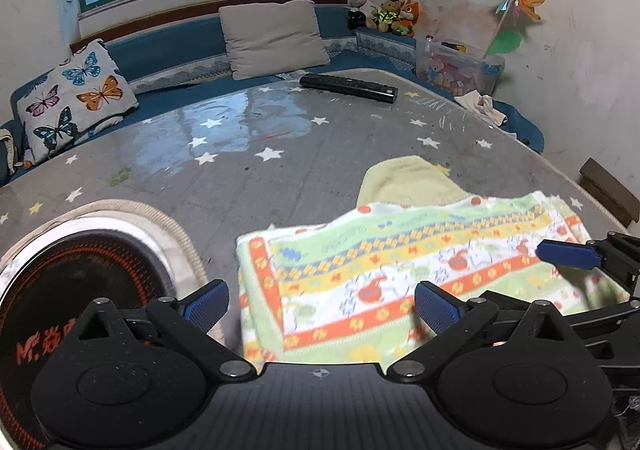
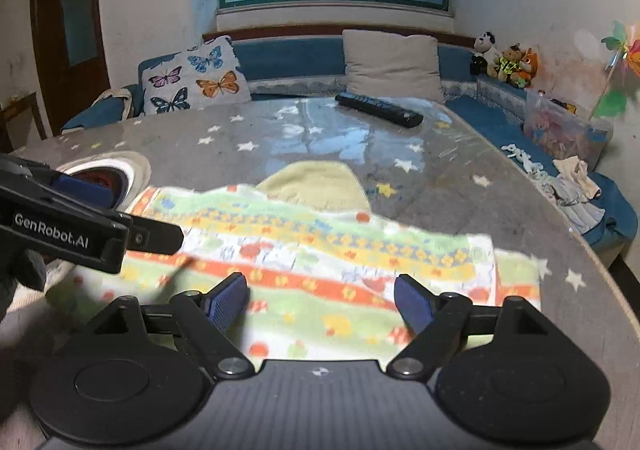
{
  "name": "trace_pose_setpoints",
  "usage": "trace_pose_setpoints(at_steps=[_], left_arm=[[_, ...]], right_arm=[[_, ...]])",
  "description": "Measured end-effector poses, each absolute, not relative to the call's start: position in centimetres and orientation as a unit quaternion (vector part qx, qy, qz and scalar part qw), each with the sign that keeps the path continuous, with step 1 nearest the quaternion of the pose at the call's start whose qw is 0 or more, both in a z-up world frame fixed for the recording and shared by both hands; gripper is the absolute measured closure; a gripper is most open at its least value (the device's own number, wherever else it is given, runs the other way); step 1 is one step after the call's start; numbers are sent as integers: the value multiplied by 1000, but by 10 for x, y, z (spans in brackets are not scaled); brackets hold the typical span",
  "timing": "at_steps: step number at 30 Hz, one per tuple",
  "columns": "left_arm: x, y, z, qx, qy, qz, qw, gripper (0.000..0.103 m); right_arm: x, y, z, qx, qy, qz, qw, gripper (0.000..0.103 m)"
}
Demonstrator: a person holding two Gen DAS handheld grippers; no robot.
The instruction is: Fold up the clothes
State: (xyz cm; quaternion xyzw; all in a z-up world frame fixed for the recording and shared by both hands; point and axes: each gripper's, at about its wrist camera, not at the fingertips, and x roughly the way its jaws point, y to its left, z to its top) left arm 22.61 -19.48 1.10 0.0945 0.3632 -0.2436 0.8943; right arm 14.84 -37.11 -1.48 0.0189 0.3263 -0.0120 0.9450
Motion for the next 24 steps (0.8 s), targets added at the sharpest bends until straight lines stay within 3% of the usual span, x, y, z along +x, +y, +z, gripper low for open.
trace_pose_setpoints(at_steps=[24], left_arm=[[183,-152,-8,109,346,-208,909,2]], right_arm=[[74,-349,-19,-21,327,8,945,11]])
